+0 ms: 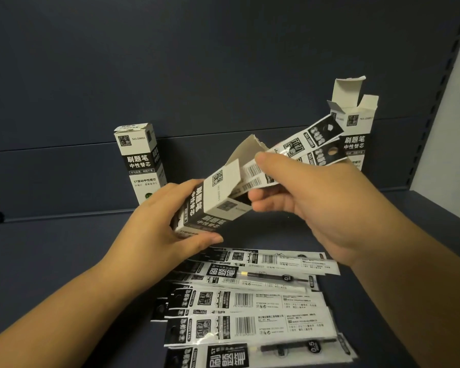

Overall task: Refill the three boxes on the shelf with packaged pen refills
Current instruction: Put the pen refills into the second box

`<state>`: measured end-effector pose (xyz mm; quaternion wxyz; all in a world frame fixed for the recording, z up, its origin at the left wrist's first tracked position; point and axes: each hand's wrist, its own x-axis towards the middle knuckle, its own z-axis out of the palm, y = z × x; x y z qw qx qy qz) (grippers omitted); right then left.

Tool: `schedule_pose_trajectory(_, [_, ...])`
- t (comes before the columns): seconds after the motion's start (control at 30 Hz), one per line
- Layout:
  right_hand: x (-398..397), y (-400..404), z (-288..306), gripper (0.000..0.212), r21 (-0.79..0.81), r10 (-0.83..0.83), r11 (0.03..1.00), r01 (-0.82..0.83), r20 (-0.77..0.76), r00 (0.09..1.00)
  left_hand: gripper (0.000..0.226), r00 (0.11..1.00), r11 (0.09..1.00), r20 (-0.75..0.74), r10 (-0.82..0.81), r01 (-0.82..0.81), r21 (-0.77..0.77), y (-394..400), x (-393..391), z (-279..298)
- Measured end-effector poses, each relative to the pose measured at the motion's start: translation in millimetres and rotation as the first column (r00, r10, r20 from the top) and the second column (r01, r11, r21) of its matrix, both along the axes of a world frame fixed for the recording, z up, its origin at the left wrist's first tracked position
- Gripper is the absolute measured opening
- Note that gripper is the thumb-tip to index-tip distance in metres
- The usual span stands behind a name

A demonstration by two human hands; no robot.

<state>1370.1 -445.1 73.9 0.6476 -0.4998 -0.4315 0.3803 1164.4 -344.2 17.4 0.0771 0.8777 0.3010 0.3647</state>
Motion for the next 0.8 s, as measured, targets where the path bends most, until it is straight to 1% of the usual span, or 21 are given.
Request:
schedule_pose_trajectory(0.1, [4.9,2.3,3.4,0.018,0.061,0.062,0.997,-0.052,-0.182,0.981,0.068,0.999,1.000,0.031,0.020,-0.020,0.001,1.3,-1.2,0.5])
schedule_pose_trajectory(0.17, [9.5,3.2,6.5,0.017,0.100,0.092,0.993,-0.068,-0.254,0.963,0.069,0.998,1.000,0.055,0.030,-0.030,-0.007,1.3,-1.3,0.4])
schedule_pose_trajectory(0.2, [11.2,3.4,6.9,0.016,0.106,0.099,0.992,-0.074,-0.261,0.960,0.069,0.997,0.999,0.063,0.032,-0.032,-0.011,0.7,-1.1,0.3])
schedule_pose_trajectory(0.27, [10.7,3.4,5.2,0.015,0.092,0.101,0.992,-0.085,-0.190,0.977,0.070,0.998,1.000,0.049,0.031,-0.031,-0.003,-0.9,0.3,0.2])
schedule_pose_trajectory(0.4, [0.9,2.4,-0.5,0.010,0.039,0.058,0.997,-0.060,0.065,0.996,0.073,1.000,1.000,-0.019,0.012,-0.012,0.019,-3.3,1.8,-0.2])
schedule_pose_trajectory(0.5, [1.9,2.9,-2.9,0.010,-0.040,0.060,0.998,-0.052,0.249,0.967,0.074,0.998,0.999,-0.051,0.025,-0.023,0.030,-3.0,1.6,-1.3])
schedule_pose_trajectory(0.57, [5.3,3.5,-4.5,0.019,-0.108,0.110,0.991,-0.075,0.370,0.922,0.077,0.997,0.999,-0.072,0.025,-0.022,0.044,-2.6,1.9,-2.2])
schedule_pose_trajectory(0.6, [6.7,3.3,-4.3,0.024,-0.127,0.132,0.988,-0.088,0.397,0.908,0.078,0.997,0.999,-0.074,0.023,-0.019,0.050,-2.0,1.9,-2.7])
schedule_pose_trajectory(0.63, [8.3,3.7,-4.3,0.028,-0.127,0.149,0.986,-0.108,0.387,0.910,0.079,0.997,0.999,-0.069,0.021,-0.018,0.051,-1.5,1.7,-2.7])
schedule_pose_trajectory(0.67, [9.5,3.5,-3.1,0.029,-0.112,0.166,0.984,-0.136,0.336,0.927,0.079,0.998,0.999,-0.061,0.022,-0.019,0.047,-1.1,1.2,-2.4])
schedule_pose_trajectory(0.73, [11.3,2.9,0.0,0.021,-0.068,0.176,0.984,-0.165,0.218,0.960,0.080,0.998,0.999,-0.049,0.028,-0.027,0.032,-0.9,0.3,-0.9])
schedule_pose_trajectory(0.77, [12.6,3.7,0.7,0.016,-0.049,0.153,0.988,-0.146,0.208,0.966,0.079,0.998,0.999,-0.045,0.032,-0.031,0.025,-0.8,0.1,-0.4])
schedule_pose_trajectory(0.8, [14.6,4.9,0.3,0.012,-0.029,0.111,0.994,-0.107,0.238,0.965,0.079,0.998,0.999,-0.043,0.035,-0.034,0.020,-0.7,-0.1,-0.1])
